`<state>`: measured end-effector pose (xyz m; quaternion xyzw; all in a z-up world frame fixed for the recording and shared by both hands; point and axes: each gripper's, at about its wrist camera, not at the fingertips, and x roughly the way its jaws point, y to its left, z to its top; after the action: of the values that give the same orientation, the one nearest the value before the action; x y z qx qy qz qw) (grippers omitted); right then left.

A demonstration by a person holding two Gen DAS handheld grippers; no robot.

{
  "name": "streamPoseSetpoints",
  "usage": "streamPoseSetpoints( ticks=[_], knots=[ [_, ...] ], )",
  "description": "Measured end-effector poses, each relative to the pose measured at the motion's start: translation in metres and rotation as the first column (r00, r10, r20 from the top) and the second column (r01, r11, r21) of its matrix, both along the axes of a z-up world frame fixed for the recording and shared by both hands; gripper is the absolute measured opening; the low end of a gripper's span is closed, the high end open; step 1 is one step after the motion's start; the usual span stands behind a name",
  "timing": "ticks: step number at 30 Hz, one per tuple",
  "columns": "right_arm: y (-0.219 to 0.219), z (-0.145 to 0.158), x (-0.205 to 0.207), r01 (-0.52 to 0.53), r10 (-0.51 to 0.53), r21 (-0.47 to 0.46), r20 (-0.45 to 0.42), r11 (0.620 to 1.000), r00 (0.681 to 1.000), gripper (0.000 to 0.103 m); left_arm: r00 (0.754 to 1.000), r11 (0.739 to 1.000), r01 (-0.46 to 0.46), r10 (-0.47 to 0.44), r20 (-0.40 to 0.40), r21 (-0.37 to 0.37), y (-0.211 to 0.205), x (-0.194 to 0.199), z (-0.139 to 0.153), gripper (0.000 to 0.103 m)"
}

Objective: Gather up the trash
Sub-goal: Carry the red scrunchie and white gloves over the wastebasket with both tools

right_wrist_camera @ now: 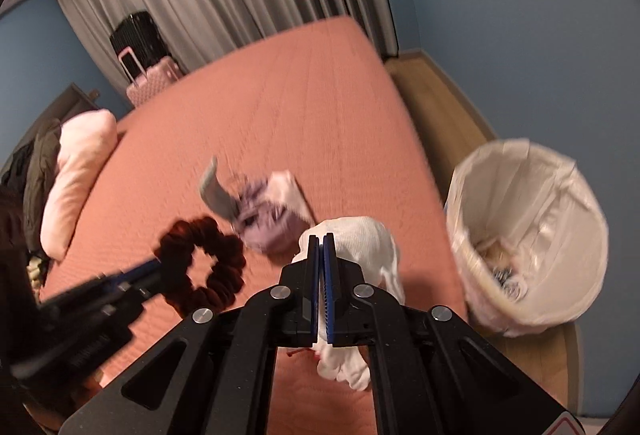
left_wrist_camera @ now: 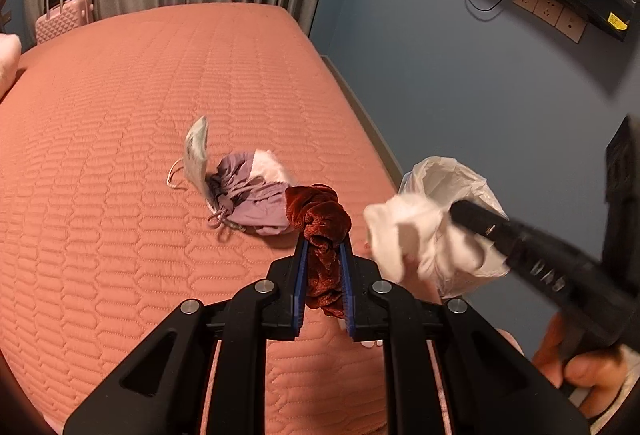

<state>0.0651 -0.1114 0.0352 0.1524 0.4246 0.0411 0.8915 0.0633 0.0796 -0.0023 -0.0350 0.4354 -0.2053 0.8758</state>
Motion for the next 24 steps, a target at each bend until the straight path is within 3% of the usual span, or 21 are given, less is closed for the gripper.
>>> streamPoseSetpoints(
  ticks=[10,16,24],
  knots=[
    [-0.060,0.085,-0.005,0.091,-0.085,-0.030,0.171,0.995,0.982,0.002,0.988,0.993,0.120,-0.118,0.096,-0.010,-0.062,0.004,0.045,0.015],
    [-0.102,0.095,-0.012,0.162,-0.150,-0.054,0.185,0.985,0.971,0.002,0.963,0.971,0.237,-0.234,0.133,-0.010,-0.120,0.007,0.060,0.015],
    [-0.161,0.081,-0.020,0.252,-0.239,-0.071,0.152,0.965,0.959,0.002,0.928,0.934,0.358,-0.354,0.112,-0.017,-0.191,0.013,0.053,0.017]
  ],
)
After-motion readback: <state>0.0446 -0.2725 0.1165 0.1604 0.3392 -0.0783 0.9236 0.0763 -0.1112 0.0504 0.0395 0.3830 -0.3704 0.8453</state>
